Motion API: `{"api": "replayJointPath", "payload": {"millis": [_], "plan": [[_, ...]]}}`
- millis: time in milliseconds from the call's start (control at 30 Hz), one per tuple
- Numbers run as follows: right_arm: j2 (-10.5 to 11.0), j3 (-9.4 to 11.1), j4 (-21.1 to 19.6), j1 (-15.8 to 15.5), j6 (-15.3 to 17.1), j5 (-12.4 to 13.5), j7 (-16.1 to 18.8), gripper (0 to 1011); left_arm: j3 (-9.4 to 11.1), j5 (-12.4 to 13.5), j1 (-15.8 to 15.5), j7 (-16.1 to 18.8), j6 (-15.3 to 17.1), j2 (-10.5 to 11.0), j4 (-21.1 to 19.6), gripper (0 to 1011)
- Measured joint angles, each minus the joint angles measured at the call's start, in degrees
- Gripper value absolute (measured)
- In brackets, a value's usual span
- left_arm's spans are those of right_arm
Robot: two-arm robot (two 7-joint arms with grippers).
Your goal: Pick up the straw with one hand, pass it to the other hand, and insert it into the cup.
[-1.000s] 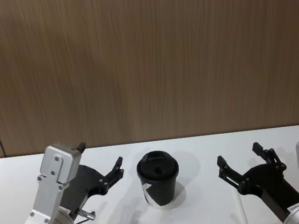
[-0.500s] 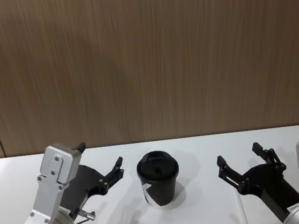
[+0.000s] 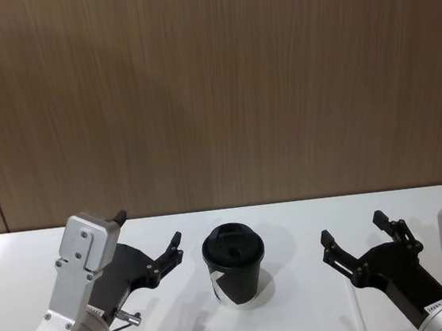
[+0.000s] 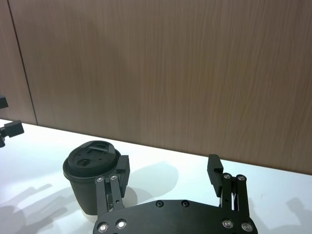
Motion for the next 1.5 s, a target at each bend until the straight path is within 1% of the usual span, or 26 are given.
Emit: {"api": "replayJointPath", "payload": {"millis": [1500], "plan": [[-0.01,0.02,-0.12,-0.13,0.34,-0.05,0.01,1001,0.0,0.0,0.0,0.0,0.0,0.0,0.0,1002]]}}
